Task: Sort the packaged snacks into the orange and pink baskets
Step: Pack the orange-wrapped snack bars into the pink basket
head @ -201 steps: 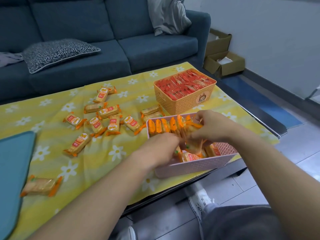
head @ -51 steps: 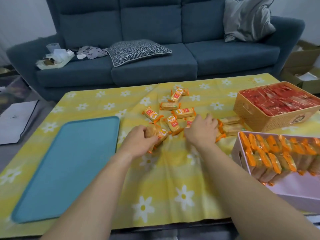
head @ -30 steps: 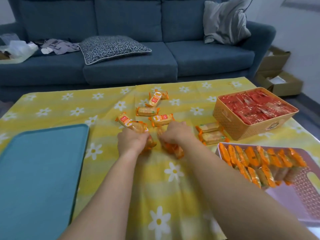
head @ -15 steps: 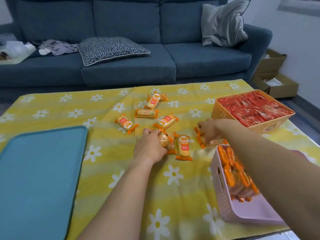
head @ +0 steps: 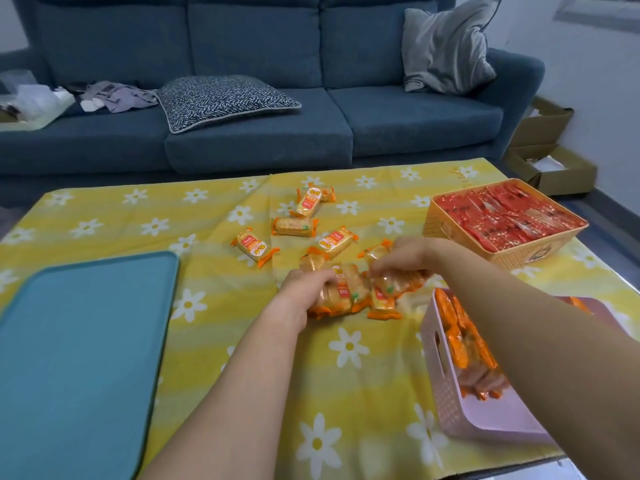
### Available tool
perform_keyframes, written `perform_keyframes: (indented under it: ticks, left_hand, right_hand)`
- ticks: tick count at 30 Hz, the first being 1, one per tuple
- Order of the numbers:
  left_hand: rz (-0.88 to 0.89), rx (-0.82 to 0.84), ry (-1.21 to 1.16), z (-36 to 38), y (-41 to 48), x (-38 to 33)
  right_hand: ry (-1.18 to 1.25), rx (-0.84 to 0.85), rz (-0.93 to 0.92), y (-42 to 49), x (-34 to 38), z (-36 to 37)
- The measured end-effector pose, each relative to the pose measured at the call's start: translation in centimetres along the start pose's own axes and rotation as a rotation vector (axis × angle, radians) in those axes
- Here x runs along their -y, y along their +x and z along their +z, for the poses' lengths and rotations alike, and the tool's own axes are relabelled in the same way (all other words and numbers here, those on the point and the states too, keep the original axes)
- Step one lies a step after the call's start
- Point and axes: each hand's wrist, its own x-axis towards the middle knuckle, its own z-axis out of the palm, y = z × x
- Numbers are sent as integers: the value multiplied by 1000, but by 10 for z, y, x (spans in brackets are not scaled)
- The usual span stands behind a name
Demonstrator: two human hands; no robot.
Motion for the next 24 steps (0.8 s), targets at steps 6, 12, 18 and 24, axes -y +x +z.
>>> perform_keyframes:
  ticks: [6, 12, 18, 24]
  left_hand:
    - [-129, 141, -192, -1, -4, -3]
    - [-223, 198, -387, -18, -10, -5]
    - [-181, 177, -294, -29, -27, -5]
    - [9, 185, -325, -27, -64, -15]
  right_hand:
    - [311, 38, 53, -1, 15, 20]
    - [671, 111, 112, -8, 23, 40]
    - [891, 147, 20, -25, 40, 60]
    - [1077, -34, -159, -78, 50, 72]
